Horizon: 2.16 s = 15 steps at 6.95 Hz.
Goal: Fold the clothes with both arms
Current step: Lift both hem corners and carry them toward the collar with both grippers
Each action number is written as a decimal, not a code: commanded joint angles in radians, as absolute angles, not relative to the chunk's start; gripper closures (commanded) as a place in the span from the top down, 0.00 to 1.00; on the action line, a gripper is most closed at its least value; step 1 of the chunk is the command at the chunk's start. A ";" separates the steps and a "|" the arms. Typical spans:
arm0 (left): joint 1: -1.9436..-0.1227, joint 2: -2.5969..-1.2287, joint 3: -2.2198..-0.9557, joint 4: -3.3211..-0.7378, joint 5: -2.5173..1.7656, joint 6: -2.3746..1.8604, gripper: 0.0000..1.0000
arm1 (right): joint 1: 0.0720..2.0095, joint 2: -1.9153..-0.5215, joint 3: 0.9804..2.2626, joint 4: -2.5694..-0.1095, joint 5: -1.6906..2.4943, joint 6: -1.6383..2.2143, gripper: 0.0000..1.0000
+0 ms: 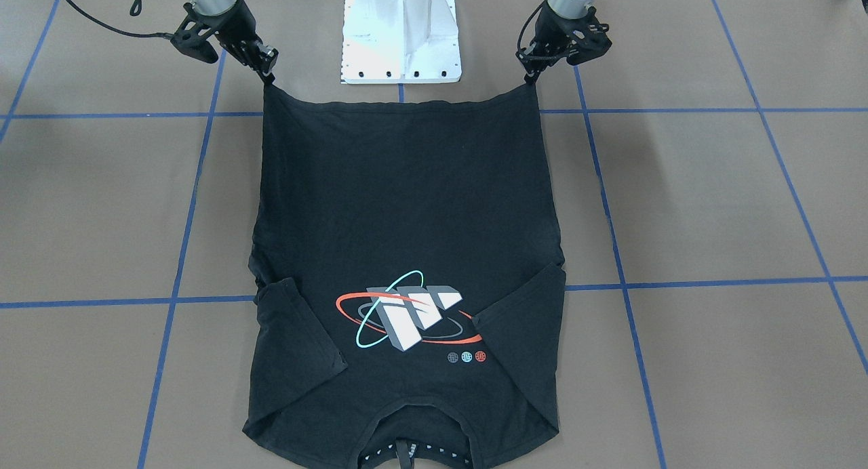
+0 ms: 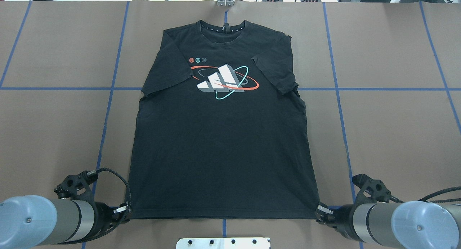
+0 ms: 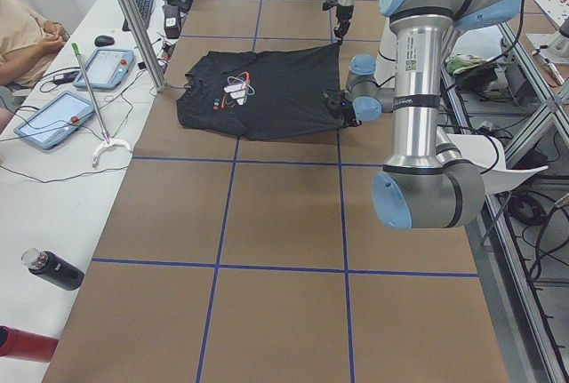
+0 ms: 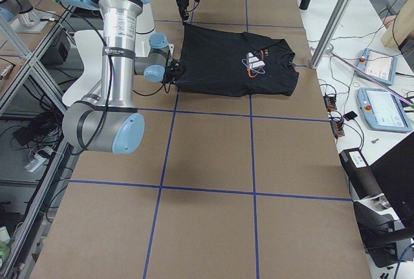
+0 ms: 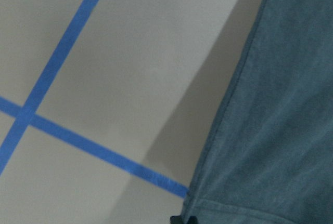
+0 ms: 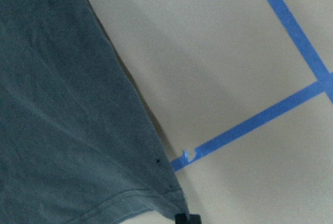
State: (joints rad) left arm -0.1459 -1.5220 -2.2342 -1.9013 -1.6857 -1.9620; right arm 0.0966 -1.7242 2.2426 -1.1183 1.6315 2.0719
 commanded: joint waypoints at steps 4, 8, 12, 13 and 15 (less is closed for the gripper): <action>-0.143 -1.566 -2.266 -1.896 -1.739 -1.956 0.00 | 0.080 -1.775 2.333 -1.118 1.666 2.079 0.00; -0.373 -1.658 -2.246 -1.887 -1.746 -1.809 0.00 | 0.367 -1.581 2.186 -1.200 1.742 2.008 0.00; -0.725 -1.857 -1.964 -1.911 -1.804 -1.443 0.00 | 0.783 -1.166 1.970 -1.707 1.927 1.549 0.00; -0.800 -1.873 -1.900 -1.954 -1.805 -1.404 0.00 | 0.857 -1.123 1.891 -1.709 1.927 1.458 0.00; -0.865 -1.916 -1.788 -2.023 -1.804 -1.339 0.00 | 0.908 -1.045 1.751 -1.700 1.925 1.395 0.00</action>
